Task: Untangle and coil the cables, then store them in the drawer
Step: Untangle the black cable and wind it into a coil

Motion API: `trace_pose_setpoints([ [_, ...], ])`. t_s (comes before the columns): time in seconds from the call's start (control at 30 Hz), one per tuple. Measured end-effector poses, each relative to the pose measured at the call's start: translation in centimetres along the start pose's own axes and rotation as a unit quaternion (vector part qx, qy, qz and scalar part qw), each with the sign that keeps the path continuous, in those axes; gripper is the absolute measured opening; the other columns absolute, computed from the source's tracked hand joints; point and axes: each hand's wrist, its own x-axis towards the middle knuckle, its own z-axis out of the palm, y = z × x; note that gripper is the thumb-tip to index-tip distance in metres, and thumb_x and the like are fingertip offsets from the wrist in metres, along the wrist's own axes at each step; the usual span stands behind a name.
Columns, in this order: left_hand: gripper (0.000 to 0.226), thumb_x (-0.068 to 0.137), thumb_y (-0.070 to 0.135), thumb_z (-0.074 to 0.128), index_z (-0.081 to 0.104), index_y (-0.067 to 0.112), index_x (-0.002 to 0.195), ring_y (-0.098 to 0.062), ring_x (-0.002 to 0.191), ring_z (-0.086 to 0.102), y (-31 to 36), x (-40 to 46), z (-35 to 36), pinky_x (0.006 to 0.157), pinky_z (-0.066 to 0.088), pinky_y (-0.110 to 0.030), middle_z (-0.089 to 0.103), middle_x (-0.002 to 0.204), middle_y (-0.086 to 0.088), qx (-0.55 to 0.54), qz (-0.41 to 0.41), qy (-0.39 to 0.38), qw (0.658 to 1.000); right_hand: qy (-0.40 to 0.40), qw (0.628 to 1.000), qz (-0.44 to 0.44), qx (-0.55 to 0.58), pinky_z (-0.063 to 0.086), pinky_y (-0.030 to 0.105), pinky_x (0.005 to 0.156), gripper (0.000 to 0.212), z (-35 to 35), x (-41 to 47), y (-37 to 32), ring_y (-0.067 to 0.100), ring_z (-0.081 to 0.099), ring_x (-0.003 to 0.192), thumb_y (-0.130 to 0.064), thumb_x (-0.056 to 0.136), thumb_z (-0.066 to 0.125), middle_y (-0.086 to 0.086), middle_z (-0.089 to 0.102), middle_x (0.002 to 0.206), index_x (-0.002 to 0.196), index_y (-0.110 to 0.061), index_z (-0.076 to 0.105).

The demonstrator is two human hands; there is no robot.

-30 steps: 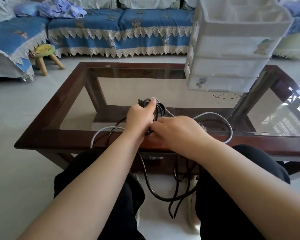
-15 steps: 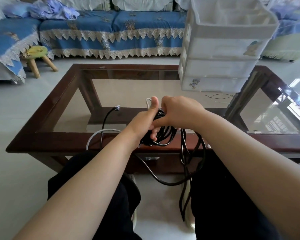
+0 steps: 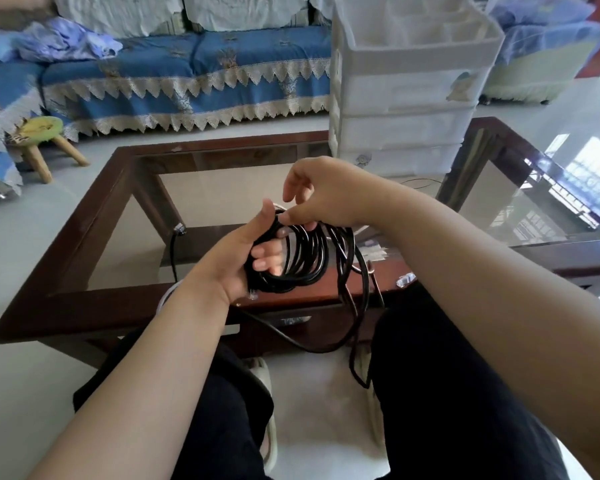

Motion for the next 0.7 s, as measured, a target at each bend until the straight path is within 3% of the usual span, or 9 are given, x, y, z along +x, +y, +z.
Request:
trace_pose_setpoints([
  [0.13, 0.053, 0.060, 0.053, 0.086, 0.057, 0.013, 0.078, -0.003, 0.035, 0.035, 0.4, 0.2, -0.1, 0.047, 0.041, -0.019, 0.034, 0.042, 0.011, -0.011, 0.020, -0.019, 1.000, 0.018, 1.000, -0.018, -0.007, 0.048, 0.019, 0.065, 0.019, -0.2, -0.5, -0.6, 0.005, 0.063, 0.074, -0.032, 0.085, 0.067, -0.005, 0.067, 0.088, 0.098, -0.020, 0.059],
  [0.23, 0.045, 0.069, 0.043, 0.084, 0.061, 0.010, 0.087, -0.003, 0.036, 0.038, 0.6, 0.1, -0.5, 0.050, 0.044, -0.021, 0.037, 0.041, 0.011, -0.025, 0.031, -0.062, 0.997, 0.053, 0.997, -0.049, 0.001, 0.042, 0.010, 0.062, 0.011, -0.2, -1.0, -0.9, -0.004, 0.057, 0.070, -0.026, 0.086, 0.067, -0.009, 0.063, 0.090, 0.094, -0.020, 0.062],
  [0.33, 0.036, 0.069, 0.026, 0.085, 0.056, 0.008, 0.082, -0.003, 0.035, 0.039, 0.2, -0.2, -0.2, 0.051, 0.044, -0.021, 0.037, 0.040, 0.010, -0.002, 0.032, -0.076, 0.997, 0.089, 0.992, -0.083, 0.013, 0.037, 0.004, 0.064, 0.007, 0.5, -1.3, -0.9, -0.010, 0.050, 0.068, -0.023, 0.084, 0.068, -0.012, 0.057, 0.091, 0.088, -0.024, 0.062],
  [0.43, 0.016, 0.079, 0.013, 0.067, 0.053, 0.013, 0.070, -0.004, 0.035, 0.040, -0.3, -0.1, 0.9, 0.051, 0.046, -0.022, 0.035, 0.037, 0.010, 0.013, 0.051, -0.044, 0.998, 0.111, 0.990, -0.074, 0.036, 0.036, 0.008, 0.071, 0.018, 1.3, -1.5, -0.2, -0.002, 0.049, 0.080, -0.035, 0.083, 0.069, -0.010, 0.050, 0.104, 0.097, -0.028, 0.059],
  [0.5, 0.020, 0.082, 0.016, 0.061, 0.064, 0.018, 0.062, -0.006, 0.038, 0.044, -0.2, 0.1, 1.1, 0.053, 0.048, -0.023, 0.038, 0.037, 0.010, 0.026, 0.074, -0.024, 0.997, 0.066, 0.996, -0.026, 0.051, 0.036, 0.014, 0.081, 0.041, 1.2, -1.8, 0.6, 0.002, 0.049, 0.096, -0.049, 0.081, 0.067, -0.009, 0.047, 0.120, 0.114, -0.028, 0.055],
  [0.6, 0.010, 0.074, 0.025, 0.077, 0.072, 0.017, 0.071, -0.007, 0.046, 0.052, 0.0, 0.0, 1.1, 0.056, 0.051, -0.023, 0.048, 0.045, 0.006, 0.042, 0.090, -0.041, 0.994, -0.094, 0.984, 0.045, 0.148, 0.042, 0.025, 0.100, 0.072, -0.3, -2.1, 1.8, 0.004, 0.052, 0.114, -0.052, 0.079, 0.068, -0.008, 0.049, 0.134, 0.140, -0.025, 0.040],
  [0.63, 0.017, 0.074, 0.028, 0.077, 0.069, 0.015, 0.067, -0.007, 0.046, 0.052, 0.0, 0.0, 0.8, 0.057, 0.051, -0.022, 0.050, 0.047, 0.005, 0.044, 0.090, -0.050, 0.994, -0.143, 0.971, 0.051, 0.186, 0.044, 0.029, 0.101, 0.076, -0.7, -2.0, 2.2, 0.006, 0.055, 0.115, -0.048, 0.079, 0.071, -0.006, 0.052, 0.133, 0.142, -0.024, 0.037],
  [0.7, 0.035, 0.080, 0.032, 0.073, 0.058, 0.015, 0.054, -0.006, 0.044, 0.050, 0.0, -0.1, 0.5, 0.060, 0.050, -0.021, 0.049, 0.043, 0.005, 0.049, 0.090, -0.067, 0.992, -0.220, 0.943, 0.042, 0.246, 0.051, 0.029, 0.089, 0.063, -1.0, -1.9, 3.0, 0.010, 0.063, 0.104, -0.032, 0.080, 0.073, -0.001, 0.063, 0.120, 0.134, -0.019, 0.044],
])
